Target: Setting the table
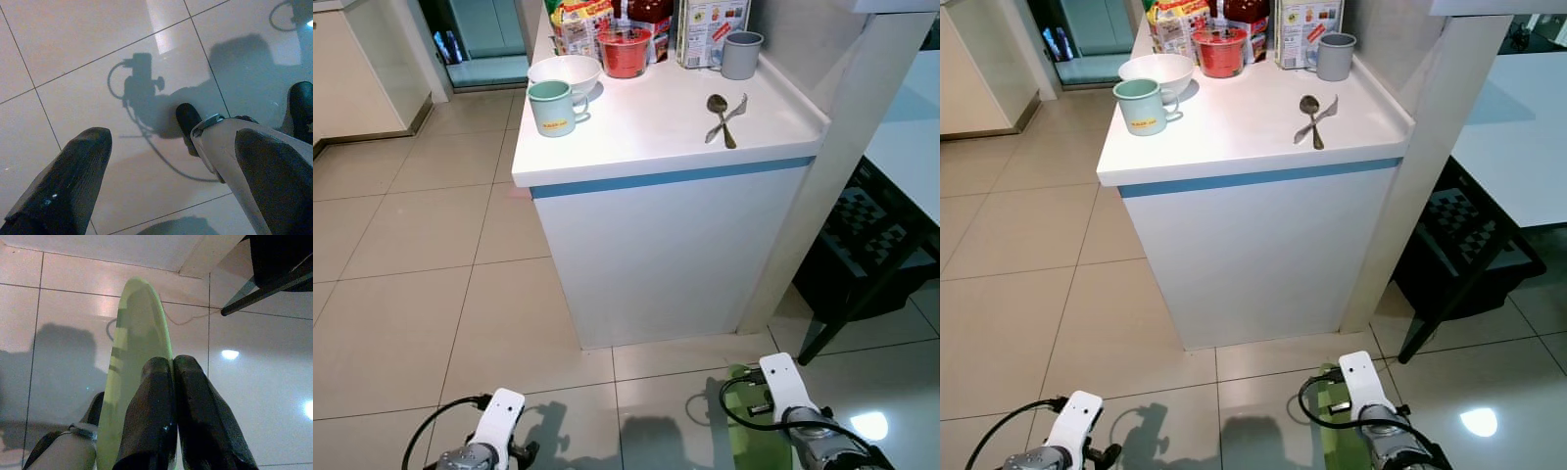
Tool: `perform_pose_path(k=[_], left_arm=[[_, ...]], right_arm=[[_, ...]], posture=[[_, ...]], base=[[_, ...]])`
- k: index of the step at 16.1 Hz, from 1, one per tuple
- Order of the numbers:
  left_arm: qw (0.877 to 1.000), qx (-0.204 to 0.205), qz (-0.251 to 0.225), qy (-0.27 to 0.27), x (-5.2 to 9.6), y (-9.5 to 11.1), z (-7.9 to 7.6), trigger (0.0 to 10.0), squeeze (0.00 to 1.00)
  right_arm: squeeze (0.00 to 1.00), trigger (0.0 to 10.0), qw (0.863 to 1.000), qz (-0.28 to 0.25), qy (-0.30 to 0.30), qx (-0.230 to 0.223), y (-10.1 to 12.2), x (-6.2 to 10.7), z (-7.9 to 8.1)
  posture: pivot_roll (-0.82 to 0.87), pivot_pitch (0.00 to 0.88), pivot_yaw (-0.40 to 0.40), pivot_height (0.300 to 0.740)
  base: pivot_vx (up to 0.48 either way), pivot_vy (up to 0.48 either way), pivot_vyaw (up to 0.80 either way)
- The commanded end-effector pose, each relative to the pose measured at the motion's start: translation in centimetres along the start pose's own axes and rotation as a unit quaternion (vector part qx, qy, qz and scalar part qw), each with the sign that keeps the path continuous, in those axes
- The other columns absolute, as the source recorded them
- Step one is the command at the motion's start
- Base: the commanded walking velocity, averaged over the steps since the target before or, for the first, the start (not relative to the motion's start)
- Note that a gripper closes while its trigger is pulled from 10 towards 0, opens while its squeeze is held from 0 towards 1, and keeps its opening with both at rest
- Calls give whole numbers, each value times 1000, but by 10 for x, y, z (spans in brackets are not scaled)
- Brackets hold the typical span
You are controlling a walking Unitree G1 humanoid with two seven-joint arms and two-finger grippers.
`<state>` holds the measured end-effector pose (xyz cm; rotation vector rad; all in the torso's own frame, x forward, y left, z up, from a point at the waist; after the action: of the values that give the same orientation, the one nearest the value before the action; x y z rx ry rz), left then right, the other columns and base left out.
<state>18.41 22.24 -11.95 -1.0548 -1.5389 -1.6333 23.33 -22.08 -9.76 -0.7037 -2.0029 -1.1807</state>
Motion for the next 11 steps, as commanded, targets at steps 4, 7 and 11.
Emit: perform_pose_path(k=[4,7,11], left_arm=[[1000,-16,-1,9,1,5,7,10000,0],[1000,-18,-1,10,1,6,8,10000,0],[1000,-21,0,12,1,5,7,10000,0]], right_arm=[[0,10000,1000,-3,0,1,2,0,2],[0,10000,1000,-3,0,5,1,0,1],[0,10000,1000,-1,2,13,0,0,0]], posture=[[-11,0,51,740],[-12,0,49,740],[-9,0,46,740]], base=[[0,0,0],[0,0,0],[0,0,0]])
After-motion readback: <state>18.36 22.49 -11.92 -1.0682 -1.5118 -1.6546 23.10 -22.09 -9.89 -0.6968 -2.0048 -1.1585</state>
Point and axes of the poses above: a point about 5 cm out from each wrist's last joint towards the gripper, its own x axis pointing back from the gripper into the wrist, its own y axis along the axis of the wrist's last joint, z = x × y, the point moved 4 cm from there along -x, pointing out of the wrist towards the gripper, and after that the axes turned 10 degrees about x, right-handed, at the moved point
